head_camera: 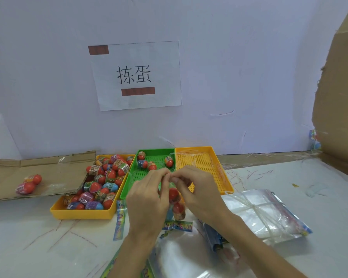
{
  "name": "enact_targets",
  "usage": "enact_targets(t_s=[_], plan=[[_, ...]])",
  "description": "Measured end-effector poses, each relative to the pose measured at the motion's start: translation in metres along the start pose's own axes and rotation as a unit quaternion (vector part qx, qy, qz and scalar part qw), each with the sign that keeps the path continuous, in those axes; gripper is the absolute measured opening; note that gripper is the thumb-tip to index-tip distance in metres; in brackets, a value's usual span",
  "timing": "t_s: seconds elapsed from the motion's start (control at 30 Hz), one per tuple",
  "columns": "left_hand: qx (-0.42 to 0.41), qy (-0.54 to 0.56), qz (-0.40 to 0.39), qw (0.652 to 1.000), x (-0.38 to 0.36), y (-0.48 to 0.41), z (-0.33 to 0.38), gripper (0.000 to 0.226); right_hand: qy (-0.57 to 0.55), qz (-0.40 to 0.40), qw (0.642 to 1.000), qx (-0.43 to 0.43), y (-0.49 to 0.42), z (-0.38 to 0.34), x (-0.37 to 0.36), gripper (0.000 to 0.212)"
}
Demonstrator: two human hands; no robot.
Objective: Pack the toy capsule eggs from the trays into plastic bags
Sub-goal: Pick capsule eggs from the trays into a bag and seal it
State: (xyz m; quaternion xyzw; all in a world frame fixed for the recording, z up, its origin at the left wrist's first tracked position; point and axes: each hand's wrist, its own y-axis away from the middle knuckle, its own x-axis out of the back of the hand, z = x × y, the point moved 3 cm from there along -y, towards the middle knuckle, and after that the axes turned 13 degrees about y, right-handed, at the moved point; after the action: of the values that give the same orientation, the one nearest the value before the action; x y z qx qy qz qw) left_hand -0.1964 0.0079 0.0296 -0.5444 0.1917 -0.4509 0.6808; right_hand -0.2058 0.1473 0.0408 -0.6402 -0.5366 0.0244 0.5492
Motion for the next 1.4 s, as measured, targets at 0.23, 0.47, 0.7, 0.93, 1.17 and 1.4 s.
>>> enact_targets(t_s=[0.23, 0.47, 0.7, 0.93, 1.17, 1.4], plan=[[0.017, 0.037, 0.002, 0.999, 0.004, -0.003, -0.002, 0.009, -0.022, 0.018, 0.999, -0.043, -0.001, 0.002, 0.001, 0.012], [-0.003, 0.041, -0.037, 0.998, 0.000, -0.001, 0.001, 0.019, -0.024, 0.022, 0.997, -0.070, -0.002, 0.005, 0.003, 0.013], [0.001, 0.045, -0.044, 0.998, 0.002, -0.002, 0.001, 0.019, 0.021, 0.007, 0.999, -0.025, -0.001, 0.004, 0.005, 0.013], [0.013, 0.043, -0.048, 0.998, 0.002, -0.001, 0.002, 0.020, 0.069, -0.024, 0.997, 0.013, -0.002, 0.002, 0.008, 0.013], [0.018, 0.038, -0.047, 0.998, 0.001, -0.001, 0.002, 0.019, 0.089, -0.042, 0.995, 0.024, -0.003, -0.002, 0.011, 0.012], [0.009, 0.013, -0.031, 0.999, 0.001, -0.002, 0.005, 0.020, 0.089, -0.052, 0.994, 0.034, -0.003, -0.003, 0.012, 0.011]])
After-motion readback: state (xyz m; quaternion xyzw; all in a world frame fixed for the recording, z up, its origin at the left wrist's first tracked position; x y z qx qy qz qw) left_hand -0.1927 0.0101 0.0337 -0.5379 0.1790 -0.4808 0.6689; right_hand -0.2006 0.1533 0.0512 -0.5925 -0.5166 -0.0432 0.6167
